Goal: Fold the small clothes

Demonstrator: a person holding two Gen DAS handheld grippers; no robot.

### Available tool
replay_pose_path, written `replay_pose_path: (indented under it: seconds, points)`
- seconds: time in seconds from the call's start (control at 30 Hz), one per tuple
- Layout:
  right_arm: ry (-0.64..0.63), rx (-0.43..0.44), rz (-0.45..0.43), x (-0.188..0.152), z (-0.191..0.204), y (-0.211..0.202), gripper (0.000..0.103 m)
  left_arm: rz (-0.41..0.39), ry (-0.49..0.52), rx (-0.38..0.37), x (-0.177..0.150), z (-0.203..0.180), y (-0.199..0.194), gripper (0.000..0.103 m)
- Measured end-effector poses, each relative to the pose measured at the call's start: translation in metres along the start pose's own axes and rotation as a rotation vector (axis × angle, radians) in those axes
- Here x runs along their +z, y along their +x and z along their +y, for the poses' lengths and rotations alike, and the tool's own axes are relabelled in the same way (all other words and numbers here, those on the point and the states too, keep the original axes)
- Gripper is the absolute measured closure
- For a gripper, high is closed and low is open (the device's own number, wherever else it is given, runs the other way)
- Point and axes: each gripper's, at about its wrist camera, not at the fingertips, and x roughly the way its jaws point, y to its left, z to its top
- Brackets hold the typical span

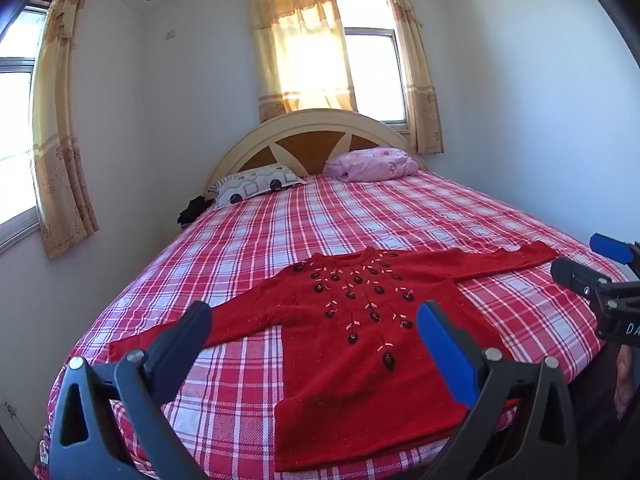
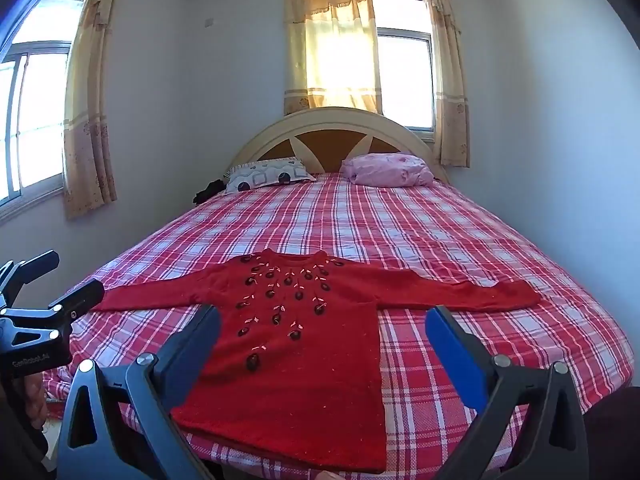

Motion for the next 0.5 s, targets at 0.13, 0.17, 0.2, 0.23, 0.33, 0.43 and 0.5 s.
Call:
replay_pose_path:
  seconds: [0.13,0.17,0.2,0.23,0.33,0.43,0.5]
  points:
    - [0.0,0.0,0.006,0.0008,0.0002,0.0,0.001,0.0,0.001,0.003,0.0018,-0.0002,-0.0011,0.0]
    - [-0.001,-0.002,0.006,0.0005,0.0007,-0.0001,0.001,-0.002,0.002,0.005,0.0018,-0.0002,-0.0014,0.0]
    - [-0.001,-0.002,0.005,0.0001,0.0006,-0.0002,0.001,-0.003,0.002,0.006,0.001,0.0006,-0.0013,0.0]
    - [0.001,-0.001,0.006,-0.0003,0.0007,-0.0003,0.001,-0.004,0.0,0.006,0.0006,0.0013,-0.0014,0.0]
    - [0.004,0.001,0.009,-0.0001,-0.0005,0.0001,0.001,-0.003,0.002,0.007,0.0007,0.0008,-0.0013,0.0]
    - [0.006,0.002,0.01,-0.0005,-0.0022,0.0009,0.001,-0.003,-0.001,0.005,0.0012,0.0014,-0.0011,0.0]
    - [0.005,0.003,0.011,0.0001,-0.0026,0.0016,0.001,-0.004,0.002,0.006,0.0011,0.0007,-0.002,0.0]
